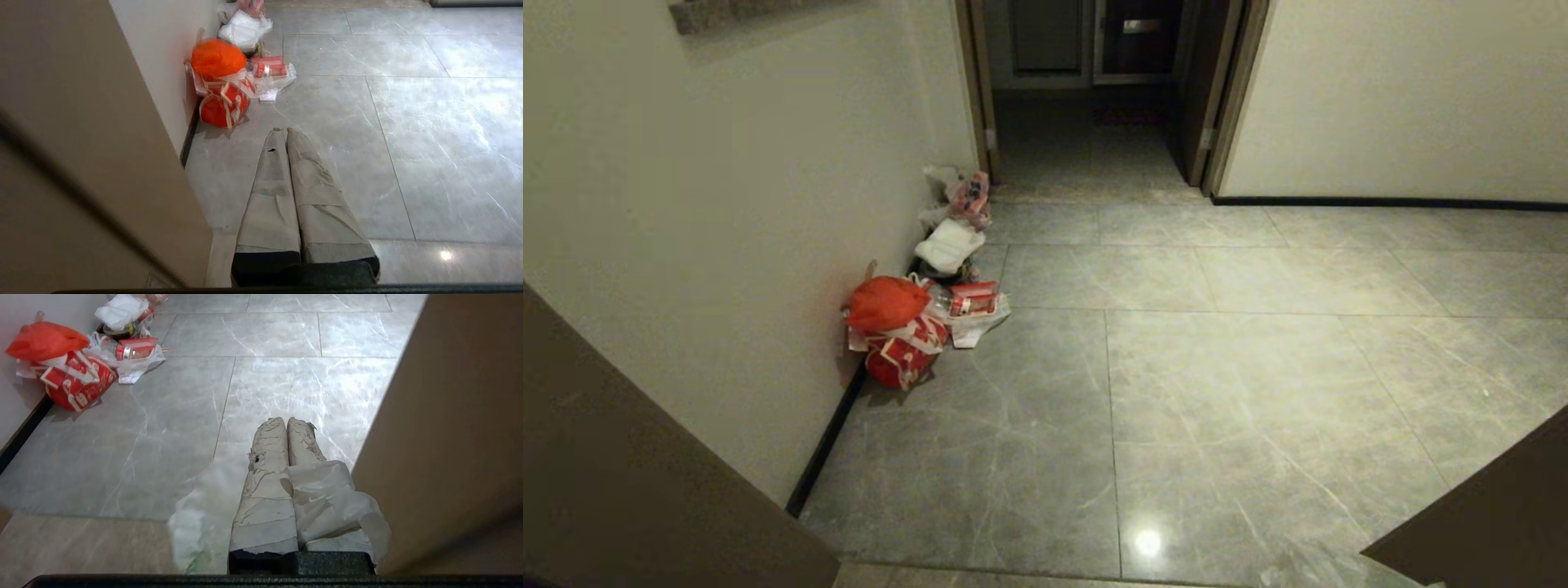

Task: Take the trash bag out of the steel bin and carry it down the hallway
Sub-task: Put the trash bag at the door

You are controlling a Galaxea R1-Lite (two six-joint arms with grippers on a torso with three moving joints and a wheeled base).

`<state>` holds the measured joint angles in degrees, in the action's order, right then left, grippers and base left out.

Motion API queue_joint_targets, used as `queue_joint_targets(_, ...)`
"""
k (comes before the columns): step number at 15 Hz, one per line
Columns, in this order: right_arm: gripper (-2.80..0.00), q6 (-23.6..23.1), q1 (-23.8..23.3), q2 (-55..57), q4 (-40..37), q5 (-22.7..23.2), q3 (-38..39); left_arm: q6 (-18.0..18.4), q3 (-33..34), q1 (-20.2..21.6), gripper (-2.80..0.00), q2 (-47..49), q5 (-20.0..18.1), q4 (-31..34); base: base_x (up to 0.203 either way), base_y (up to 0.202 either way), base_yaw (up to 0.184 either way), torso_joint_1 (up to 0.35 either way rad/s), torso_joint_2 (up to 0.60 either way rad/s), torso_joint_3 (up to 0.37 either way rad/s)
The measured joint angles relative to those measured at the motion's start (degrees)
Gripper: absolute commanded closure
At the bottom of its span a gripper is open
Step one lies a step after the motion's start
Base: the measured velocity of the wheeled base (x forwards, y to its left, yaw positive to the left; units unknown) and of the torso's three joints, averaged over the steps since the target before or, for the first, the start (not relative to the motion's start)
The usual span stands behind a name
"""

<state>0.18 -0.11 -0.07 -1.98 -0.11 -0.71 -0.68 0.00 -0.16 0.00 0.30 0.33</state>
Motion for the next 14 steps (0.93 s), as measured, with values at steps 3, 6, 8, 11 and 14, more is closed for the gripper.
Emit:
queue_joint_targets(3, 0.0, 0.0, 0.0, 0.0, 0.0, 0.0, 0.0, 0.0, 0.0, 0.0, 0.0, 0.0, 0.0, 0.0, 0.187, 0.0, 0.001, 0.004, 0.0, 0.002)
queue_joint_targets(6, 0.0, 0.0, 0.1, 0.0, -0.1, 0.0, 0.0, 0.0, 0.0, 0.0, 0.0, 0.0, 0.0, 0.0, 0.193, 0.0, 0.002, 0.001, 0.0, 0.002)
queue_joint_targets(8, 0.0, 0.0, 0.0, 0.0, 0.0, 0.0, 0.0, 0.0, 0.0, 0.0, 0.0, 0.0, 0.0, 0.0, 0.195, 0.0, 0.001, 0.001, 0.0, -0.004)
queue_joint_targets(11, 0.0, 0.0, 0.0, 0.0, 0.0, 0.1, 0.0, 0.0, 0.0, 0.0, 0.0, 0.0, 0.0, 0.0, 0.194, 0.0, 0.002, 0.0, 0.0, -0.001)
queue_joint_targets(14, 0.0, 0.0, 0.0, 0.0, 0.0, 0.0, 0.0, -0.1, 0.0, 0.0, 0.0, 0.0, 0.0, 0.0, 0.193, 0.0, 0.001, 0.005, 0.0, 0.005)
